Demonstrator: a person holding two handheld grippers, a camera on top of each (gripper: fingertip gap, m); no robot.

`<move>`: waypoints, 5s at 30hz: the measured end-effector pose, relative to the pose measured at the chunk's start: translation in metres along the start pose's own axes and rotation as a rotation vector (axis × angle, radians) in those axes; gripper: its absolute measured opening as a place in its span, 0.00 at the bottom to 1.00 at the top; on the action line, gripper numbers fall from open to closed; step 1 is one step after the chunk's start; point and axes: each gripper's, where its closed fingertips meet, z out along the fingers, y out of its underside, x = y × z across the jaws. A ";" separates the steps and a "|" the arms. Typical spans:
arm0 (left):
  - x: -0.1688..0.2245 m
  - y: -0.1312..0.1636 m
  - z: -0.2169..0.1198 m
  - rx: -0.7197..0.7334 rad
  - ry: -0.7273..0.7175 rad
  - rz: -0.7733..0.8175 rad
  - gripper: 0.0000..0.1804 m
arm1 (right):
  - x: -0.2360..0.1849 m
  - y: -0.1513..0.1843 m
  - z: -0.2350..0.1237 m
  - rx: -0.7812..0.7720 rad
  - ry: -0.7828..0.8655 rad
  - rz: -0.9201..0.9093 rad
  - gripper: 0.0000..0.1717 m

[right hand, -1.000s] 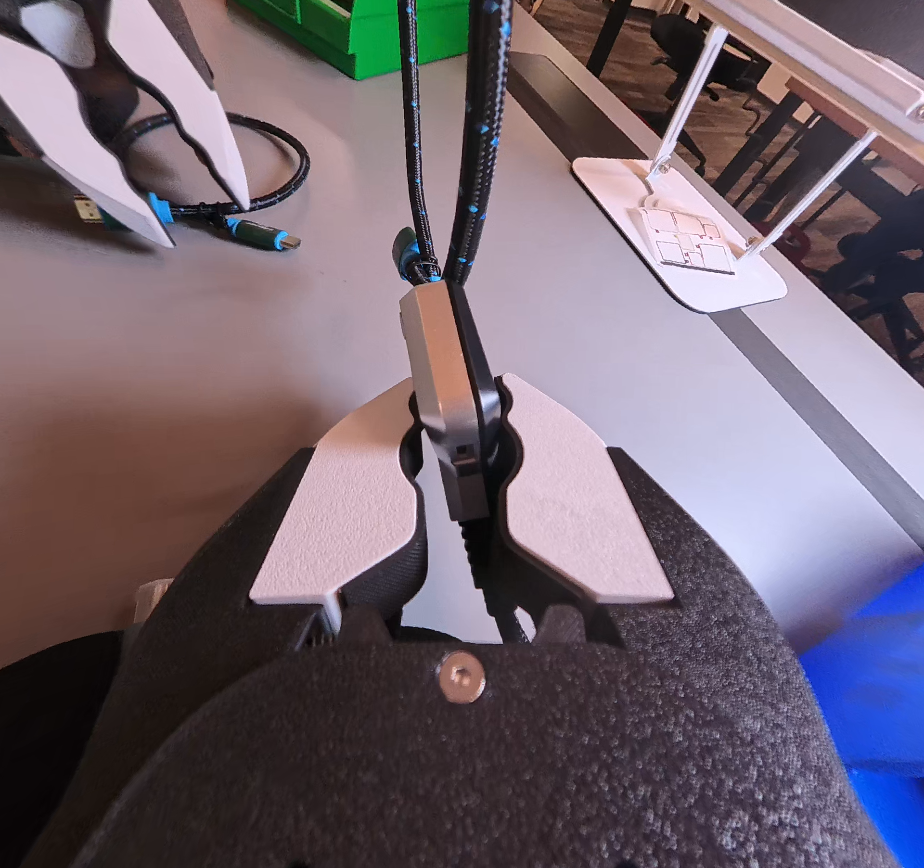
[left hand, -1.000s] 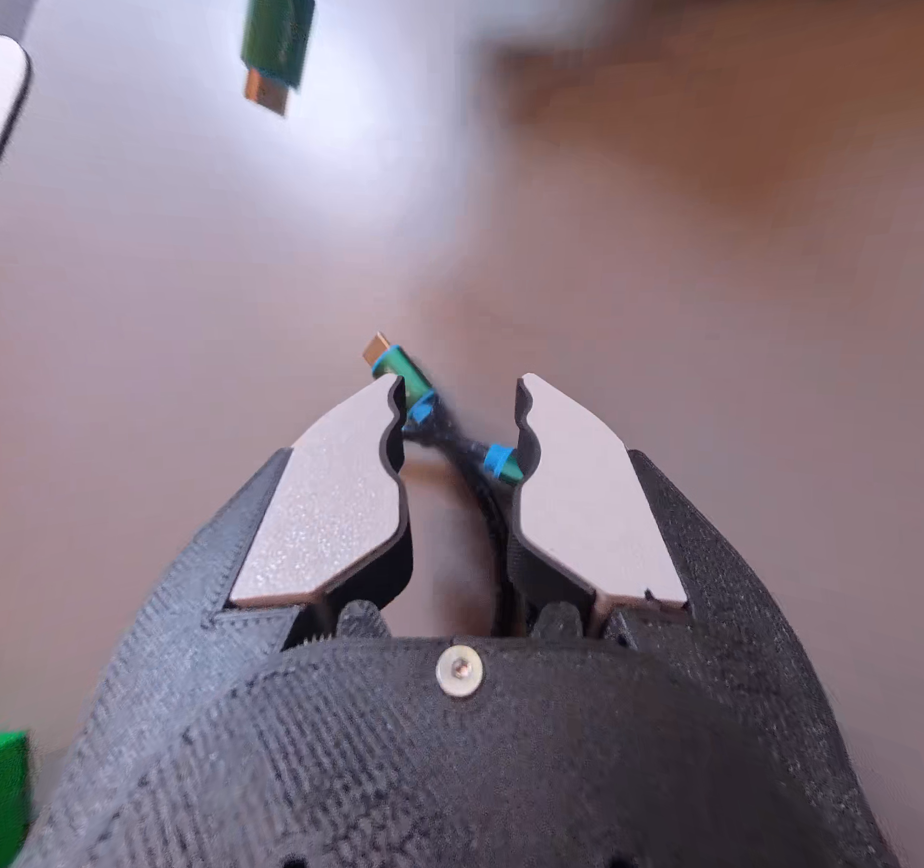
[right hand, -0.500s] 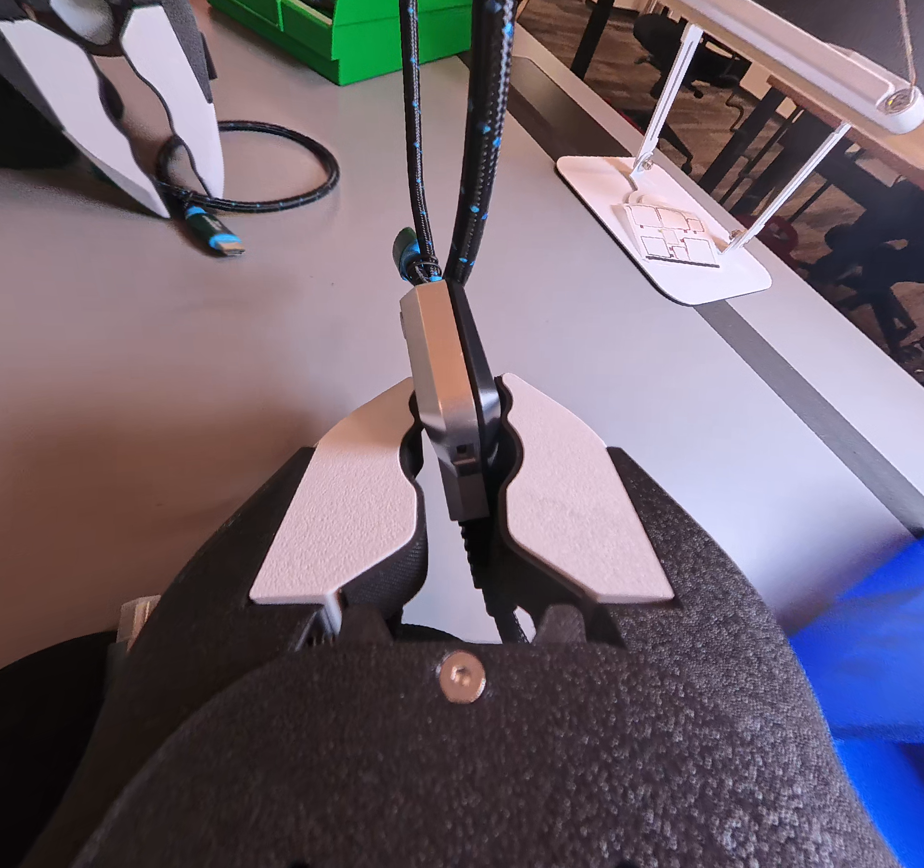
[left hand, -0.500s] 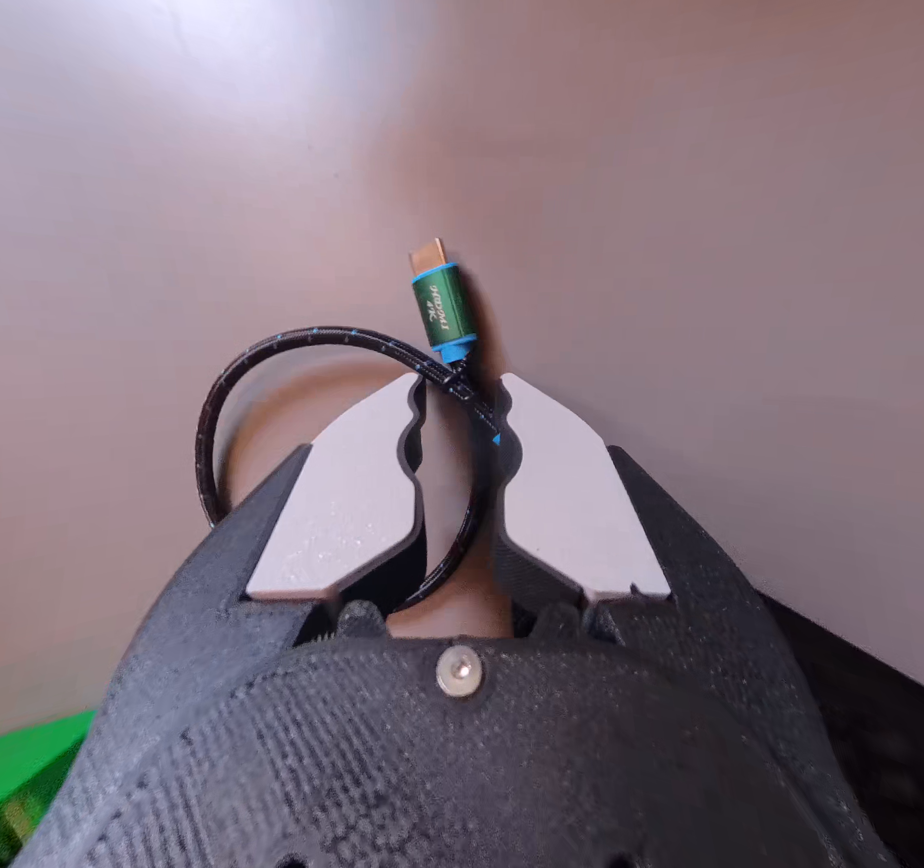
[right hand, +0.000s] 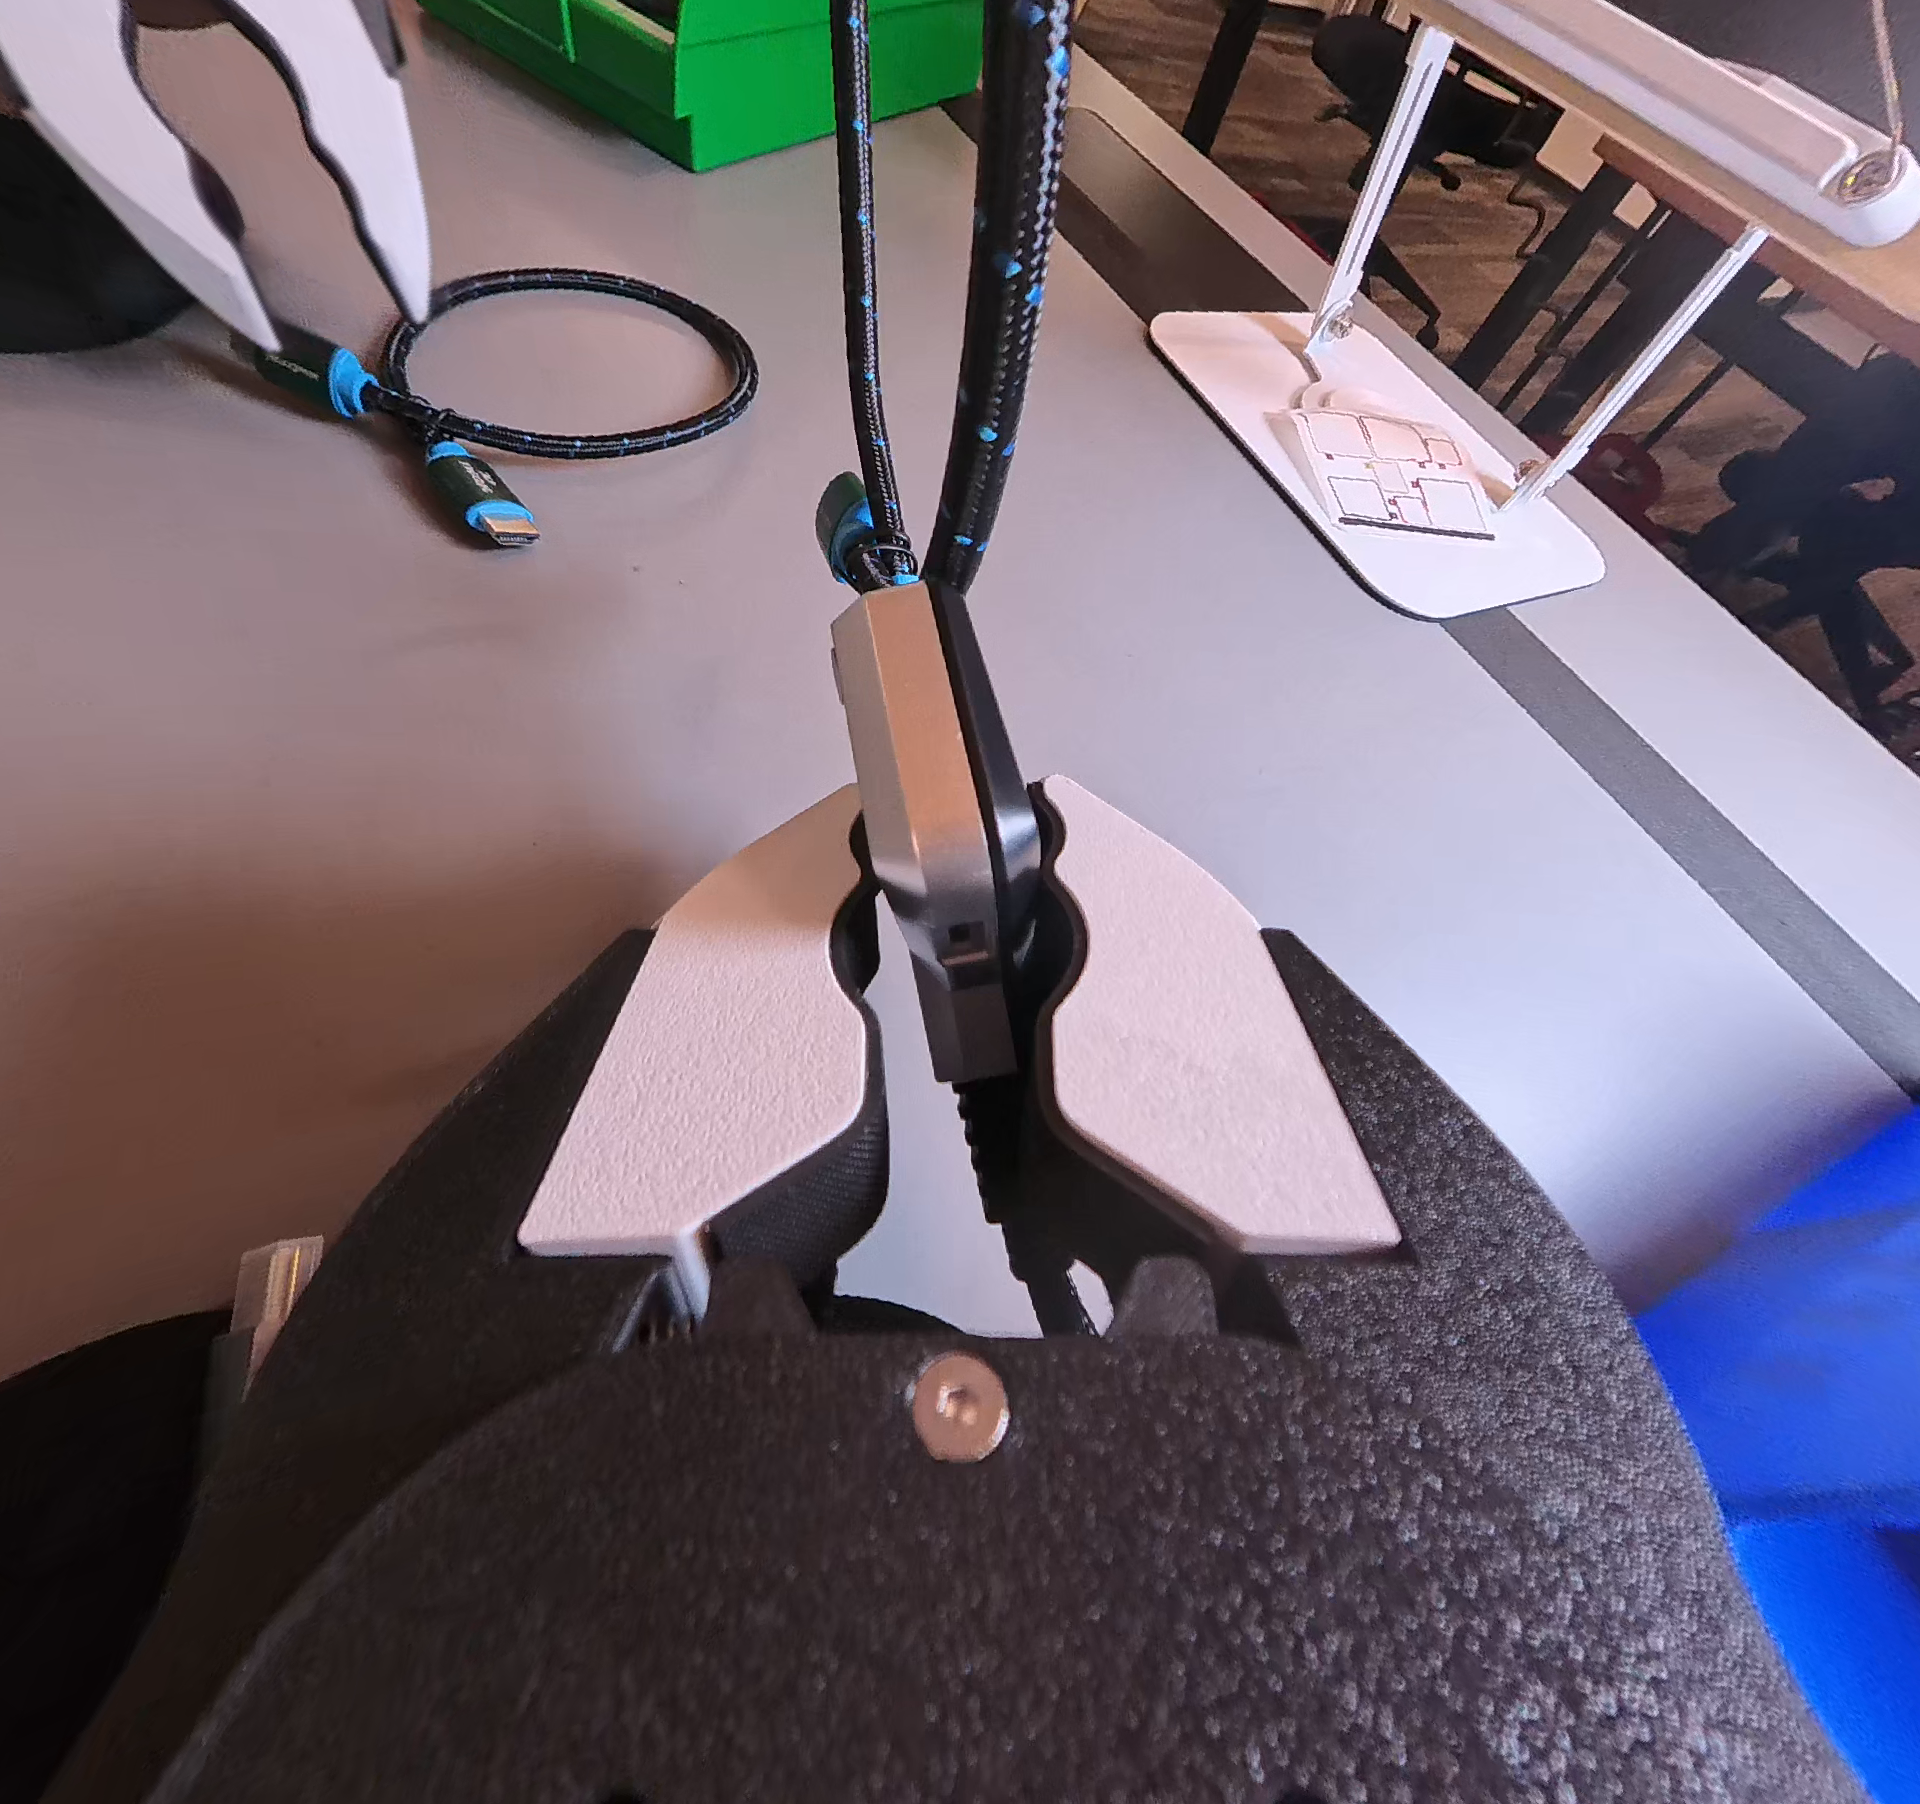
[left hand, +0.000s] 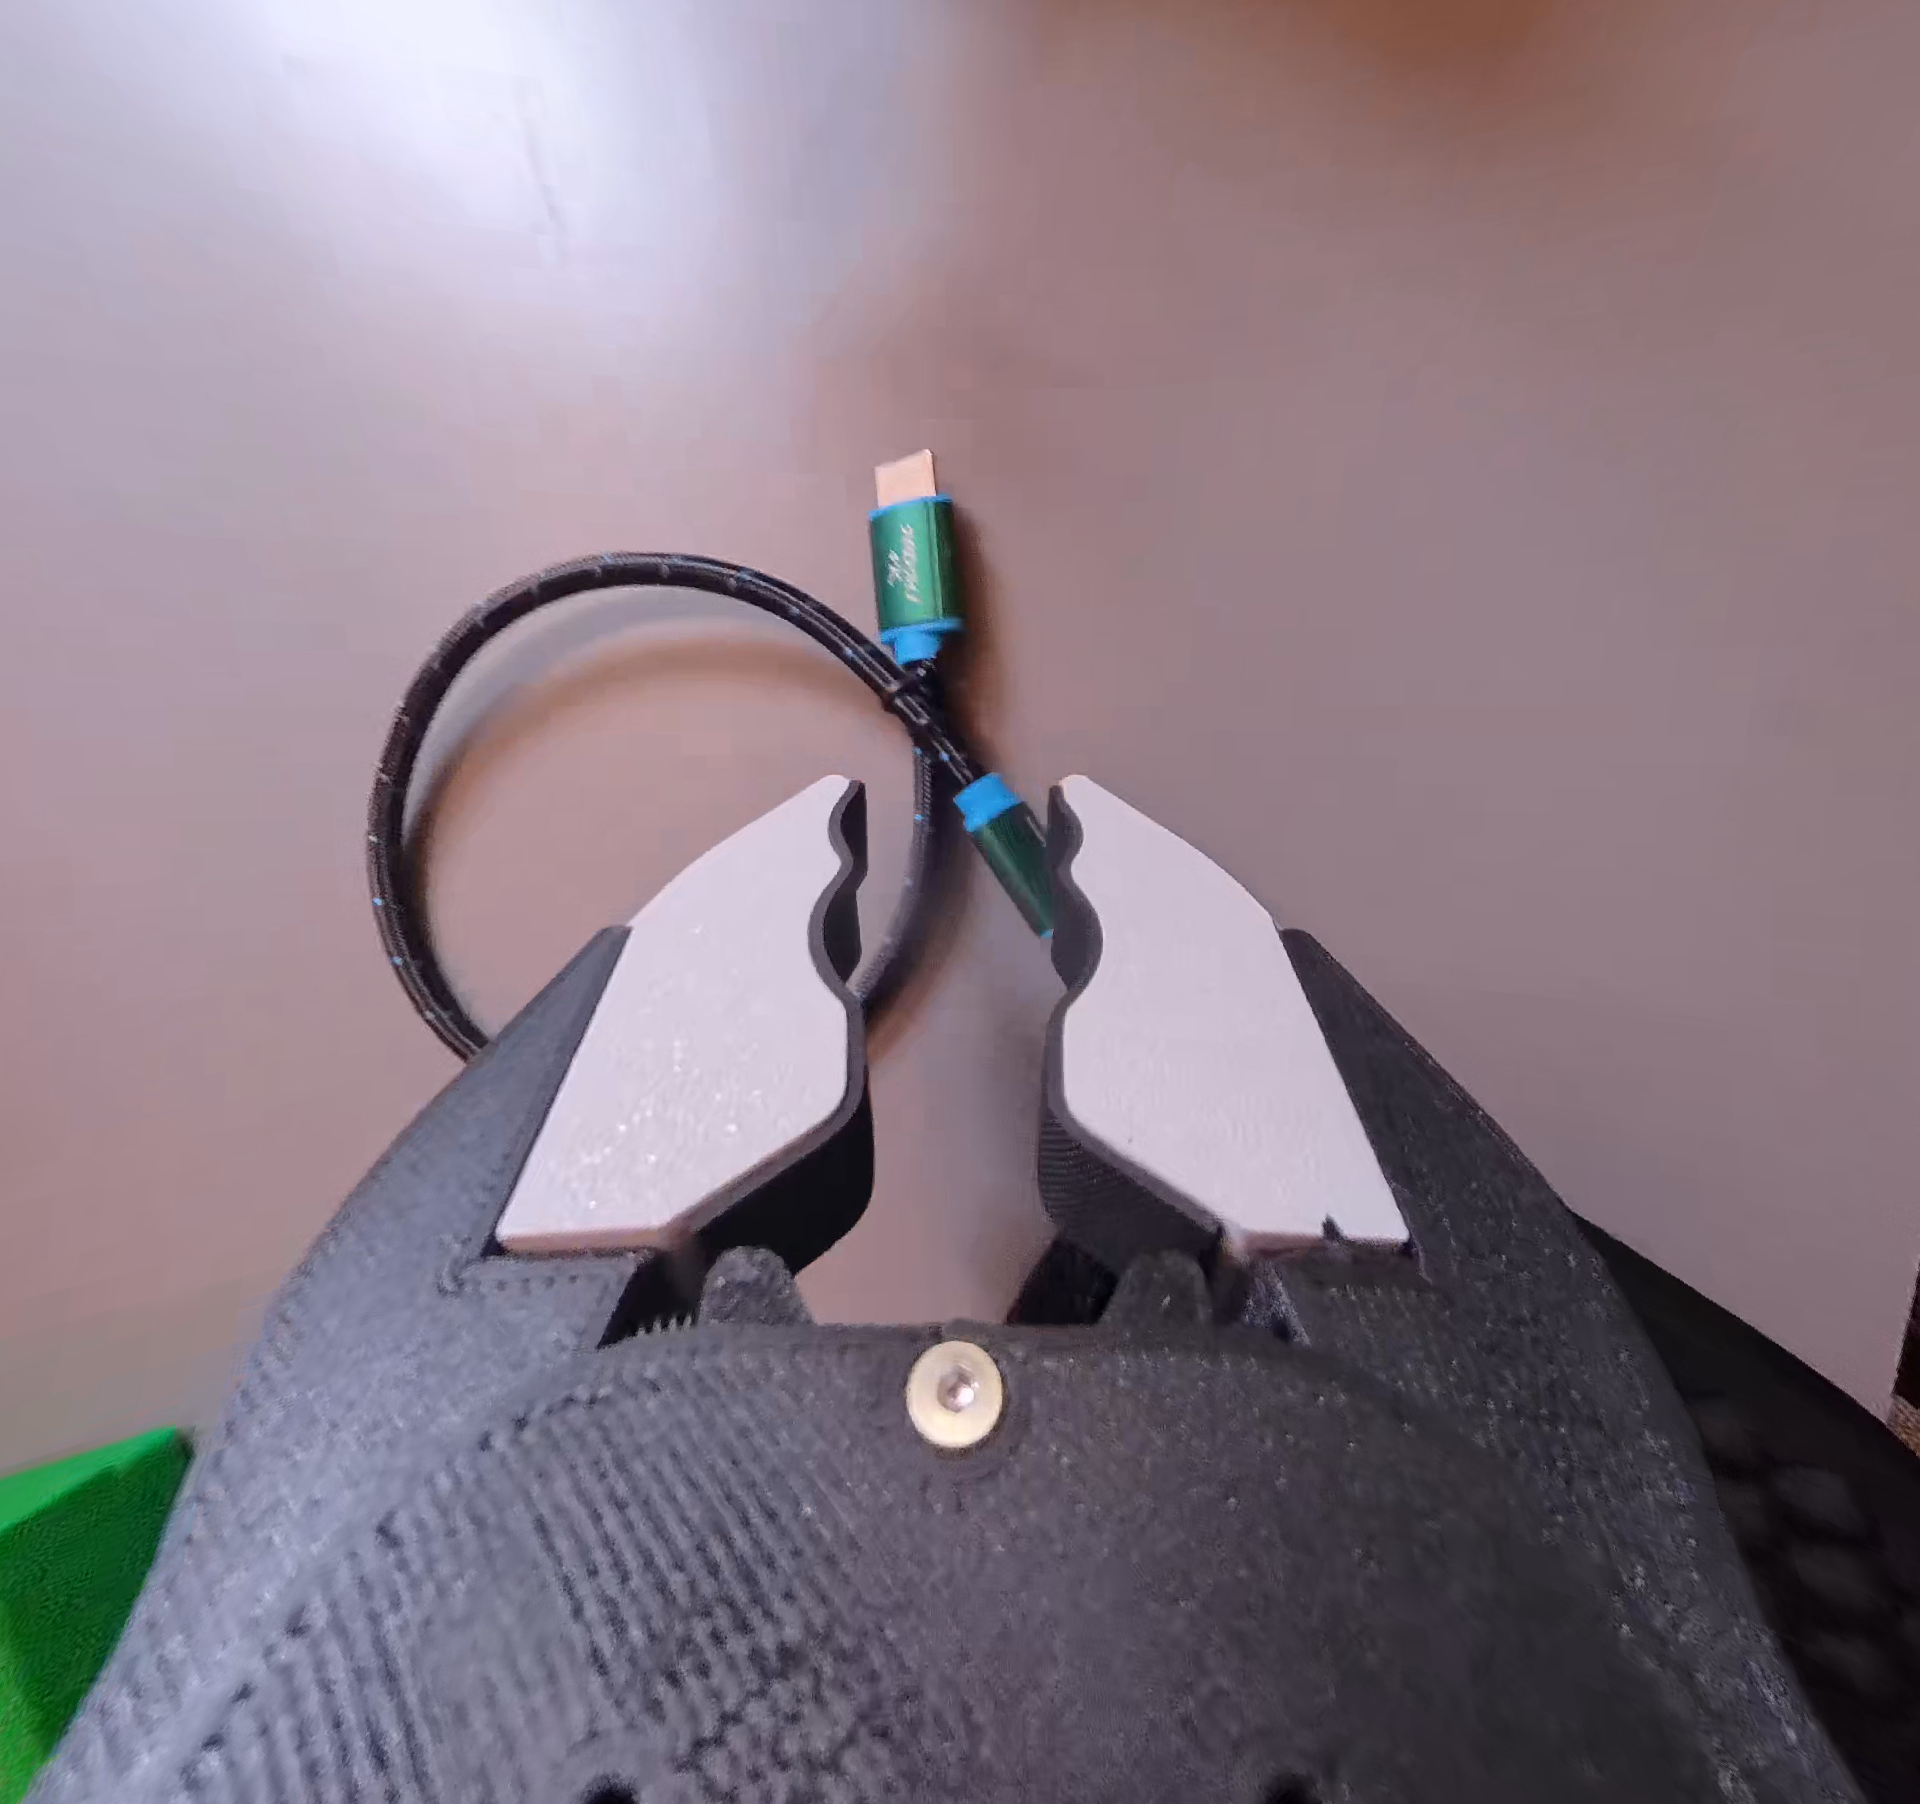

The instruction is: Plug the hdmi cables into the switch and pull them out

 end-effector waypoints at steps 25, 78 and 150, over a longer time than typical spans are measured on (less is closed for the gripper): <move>-0.035 0.018 -0.020 0.073 -0.174 0.281 0.15 | 0.000 -0.001 0.000 0.010 0.002 0.012 0.15; 0.001 -0.100 0.023 -0.026 0.055 0.174 0.06 | -0.090 -0.032 0.051 -0.014 0.117 -0.793 0.14; -0.040 -0.042 0.061 -0.022 0.097 0.135 0.10 | -0.106 -0.009 0.042 -0.166 -0.264 -0.408 0.14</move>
